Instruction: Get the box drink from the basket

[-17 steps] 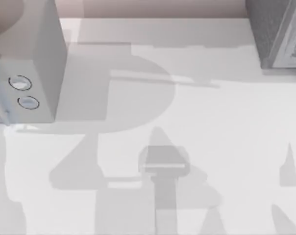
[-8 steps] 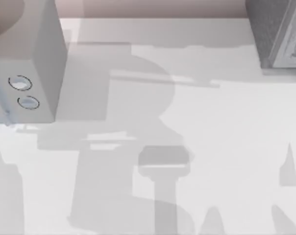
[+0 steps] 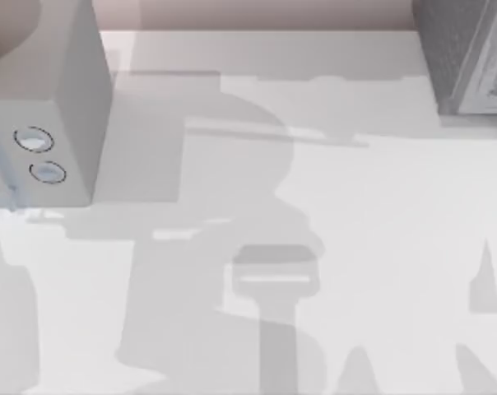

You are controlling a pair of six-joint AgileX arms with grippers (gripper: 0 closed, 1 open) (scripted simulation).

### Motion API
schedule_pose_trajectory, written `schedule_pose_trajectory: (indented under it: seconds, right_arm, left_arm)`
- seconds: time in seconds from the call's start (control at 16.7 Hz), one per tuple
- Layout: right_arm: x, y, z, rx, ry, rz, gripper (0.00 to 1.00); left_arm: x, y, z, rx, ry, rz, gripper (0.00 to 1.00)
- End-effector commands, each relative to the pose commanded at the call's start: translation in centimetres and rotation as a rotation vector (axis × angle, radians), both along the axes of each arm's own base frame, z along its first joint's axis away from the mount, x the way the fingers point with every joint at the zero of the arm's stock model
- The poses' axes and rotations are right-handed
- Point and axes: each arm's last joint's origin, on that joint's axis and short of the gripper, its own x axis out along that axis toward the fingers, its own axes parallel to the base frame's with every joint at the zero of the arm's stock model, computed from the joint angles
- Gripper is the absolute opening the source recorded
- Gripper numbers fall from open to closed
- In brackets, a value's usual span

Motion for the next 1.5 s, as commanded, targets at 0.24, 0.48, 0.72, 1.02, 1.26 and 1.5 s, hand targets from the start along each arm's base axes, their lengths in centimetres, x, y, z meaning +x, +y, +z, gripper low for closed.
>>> schedule_pose_trajectory:
  seconds: [0.24,0.48,0.72,1.02,1.26,1.5]
  right_arm:
    - [0.0,0.0,0.0,0.000,0.000,0.000,1.00]
    - [0.0,0.0,0.0,0.000,0.000,0.000,1.00]
    - [0.0,0.0,0.0,0.000,0.000,0.000,1.00]
    - [0.0,0.0,0.0,0.000,0.000,0.000,1.00]
    - [0.0,0.0,0.0,0.000,0.000,0.000,1.00]
    - [0.0,0.0,0.0,0.000,0.000,0.000,1.00]
  left_arm:
    - [2.2,0.0,0.0,0.001,-0.001,0.000,1.00]
    - [3.6,0.0,-0.2,0.000,-0.001,0.000,1.00]
    - [3.6,0.0,-0.2,0.000,-0.001,0.000,1.00]
    - [3.6,0.0,-0.2,0.000,-0.001,0.000,0.62]
    - [3.6,0.0,-0.2,0.000,-0.001,0.000,0.32]
    - [3.6,0.0,-0.2,0.000,-0.001,0.000,0.02]
